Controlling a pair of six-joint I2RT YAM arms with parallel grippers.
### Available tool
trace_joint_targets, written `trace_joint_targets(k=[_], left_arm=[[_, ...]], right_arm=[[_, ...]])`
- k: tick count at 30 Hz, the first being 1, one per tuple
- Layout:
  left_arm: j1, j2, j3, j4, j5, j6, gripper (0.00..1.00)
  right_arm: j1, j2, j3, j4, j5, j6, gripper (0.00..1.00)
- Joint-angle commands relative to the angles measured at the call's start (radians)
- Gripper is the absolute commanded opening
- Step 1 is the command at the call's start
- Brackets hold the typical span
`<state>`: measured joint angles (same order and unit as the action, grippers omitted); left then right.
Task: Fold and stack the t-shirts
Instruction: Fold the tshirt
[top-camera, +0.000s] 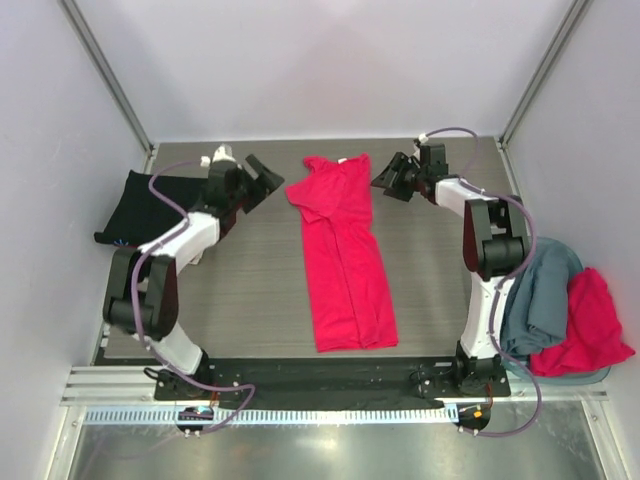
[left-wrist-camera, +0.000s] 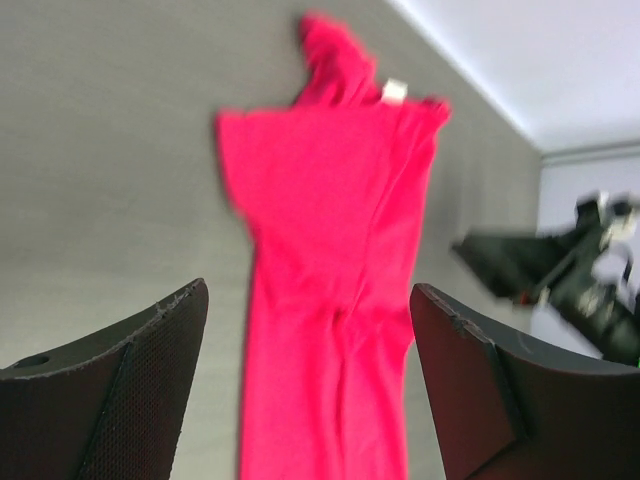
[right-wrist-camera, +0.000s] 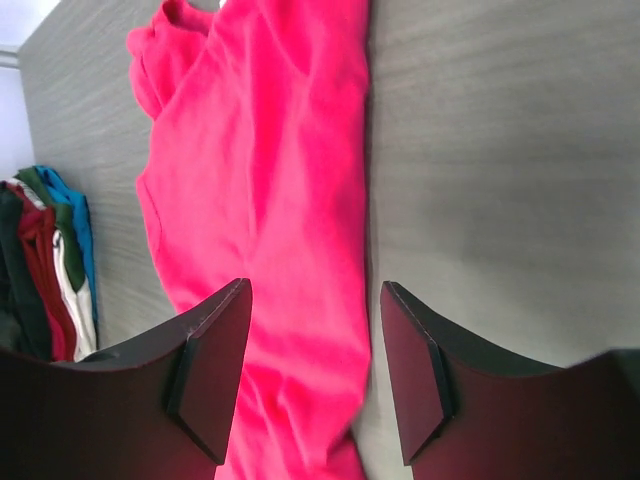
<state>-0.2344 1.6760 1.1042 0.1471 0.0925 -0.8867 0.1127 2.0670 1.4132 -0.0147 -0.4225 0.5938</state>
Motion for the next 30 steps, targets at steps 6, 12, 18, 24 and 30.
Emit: trace_joint_targets(k=[6,12,18,24,30], left_arm=[[-0.060,-0.226,-0.234,-0.006,0.052,-0.008,0.82],[-0.227,-0.330,-0.334,-0.093,-0.003,-0.005,0.82],[-0.338,-0.415,-0.464,-0.184,-0.007,-0.030,0.79],[-0.523,-0.490,-0.616,-0.202,-0.013,-0.118,0.74],[-0.727,-0.470,-0.673,-0.201,-0.083,-0.259,0.72]], right_arm=[[-0.013,0.223,0.272,0.067,-0.118,0.092,0.59],[-0.016,0.355,0.444,-0.021,-0.099,0.106,0.58],[-0.015,0.436,0.550,-0.036,-0.105,0.120,0.52],[-0.015,0.554,0.694,-0.059,-0.136,0.175,0.43],[-0.013,0.597,0.741,-0.047,-0.141,0.199,0.22]])
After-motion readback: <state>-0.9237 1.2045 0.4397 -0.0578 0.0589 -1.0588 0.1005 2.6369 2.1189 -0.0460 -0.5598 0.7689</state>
